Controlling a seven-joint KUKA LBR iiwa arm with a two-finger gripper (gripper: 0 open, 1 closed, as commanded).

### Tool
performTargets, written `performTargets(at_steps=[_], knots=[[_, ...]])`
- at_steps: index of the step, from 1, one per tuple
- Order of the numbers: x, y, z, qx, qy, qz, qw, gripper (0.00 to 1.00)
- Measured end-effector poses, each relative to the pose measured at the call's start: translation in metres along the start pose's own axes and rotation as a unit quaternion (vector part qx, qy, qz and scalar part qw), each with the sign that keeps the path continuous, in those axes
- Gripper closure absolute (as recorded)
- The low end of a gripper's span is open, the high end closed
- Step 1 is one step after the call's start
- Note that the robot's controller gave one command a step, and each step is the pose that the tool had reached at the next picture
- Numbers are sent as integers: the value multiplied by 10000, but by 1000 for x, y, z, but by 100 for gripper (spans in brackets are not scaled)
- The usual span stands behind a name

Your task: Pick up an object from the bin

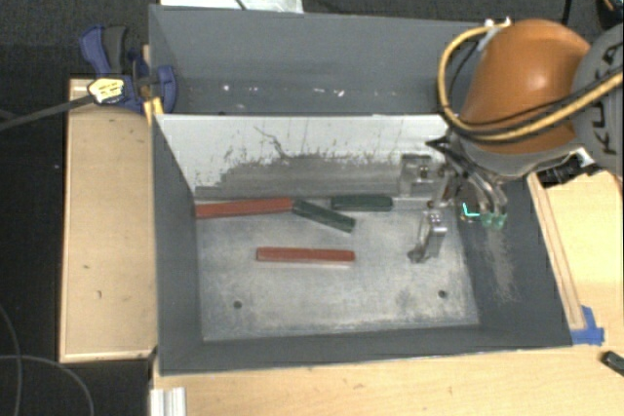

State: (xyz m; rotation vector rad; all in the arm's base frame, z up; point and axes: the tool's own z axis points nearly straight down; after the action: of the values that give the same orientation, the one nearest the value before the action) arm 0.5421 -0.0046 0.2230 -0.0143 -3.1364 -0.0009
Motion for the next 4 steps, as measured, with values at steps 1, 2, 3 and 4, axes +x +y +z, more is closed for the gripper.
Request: performTargets(at_steps=[1,2,3,4], knots=[[-12,45,154,-4,-17,-582,9983,0],[-3,60,153,-2,-19,-440,9990,0],[-9,42,152,0,-50,-238,9997,0],[-10,73,152,-10,-58,188,9998,0]])
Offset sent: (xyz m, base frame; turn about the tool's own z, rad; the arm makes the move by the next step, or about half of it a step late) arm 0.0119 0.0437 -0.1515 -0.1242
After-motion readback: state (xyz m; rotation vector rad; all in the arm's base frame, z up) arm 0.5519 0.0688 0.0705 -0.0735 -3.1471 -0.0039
